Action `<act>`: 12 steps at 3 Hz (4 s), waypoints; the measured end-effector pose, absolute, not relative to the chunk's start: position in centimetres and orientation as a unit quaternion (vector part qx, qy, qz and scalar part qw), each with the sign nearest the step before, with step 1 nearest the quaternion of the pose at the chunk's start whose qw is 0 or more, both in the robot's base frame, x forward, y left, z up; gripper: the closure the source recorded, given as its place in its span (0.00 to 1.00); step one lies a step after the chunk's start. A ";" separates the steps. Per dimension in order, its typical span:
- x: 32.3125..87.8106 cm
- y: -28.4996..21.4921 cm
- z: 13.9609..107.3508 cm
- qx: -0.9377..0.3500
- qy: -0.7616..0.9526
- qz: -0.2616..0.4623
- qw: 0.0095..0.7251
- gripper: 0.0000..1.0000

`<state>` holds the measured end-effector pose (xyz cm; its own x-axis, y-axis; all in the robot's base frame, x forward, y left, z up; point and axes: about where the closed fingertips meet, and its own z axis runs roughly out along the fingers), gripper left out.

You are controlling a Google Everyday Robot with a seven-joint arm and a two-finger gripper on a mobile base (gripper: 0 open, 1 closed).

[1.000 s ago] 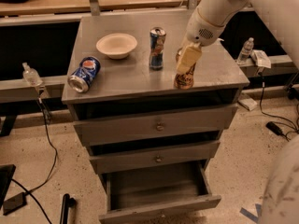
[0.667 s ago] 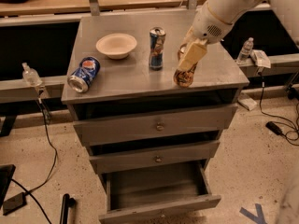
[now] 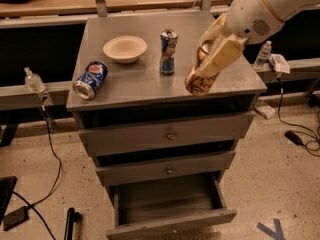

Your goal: Place orange can into bottom drawer

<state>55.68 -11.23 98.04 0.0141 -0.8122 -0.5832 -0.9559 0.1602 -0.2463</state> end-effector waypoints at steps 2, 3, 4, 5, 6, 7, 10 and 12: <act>54.5 -10.9 94.3 -0.618 0.697 0.181 0.314 1.00; 52.6 -9.4 92.1 -0.593 0.673 0.253 0.361 1.00; 49.5 -6.9 86.1 -0.510 0.646 0.366 0.435 1.00; 45.2 -6.3 78.7 -0.458 0.661 0.435 0.407 1.00; 42.8 -5.2 75.8 -0.455 0.666 0.456 0.375 1.00; 43.9 -6.9 74.3 -0.425 0.672 0.470 0.384 1.00; 46.7 -15.3 57.0 -0.277 0.720 0.525 0.359 1.00; 46.3 -17.0 50.9 -0.238 0.749 0.524 0.329 1.00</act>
Offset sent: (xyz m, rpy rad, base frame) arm -0.0146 -0.0054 -0.0697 0.2514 0.2021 0.0036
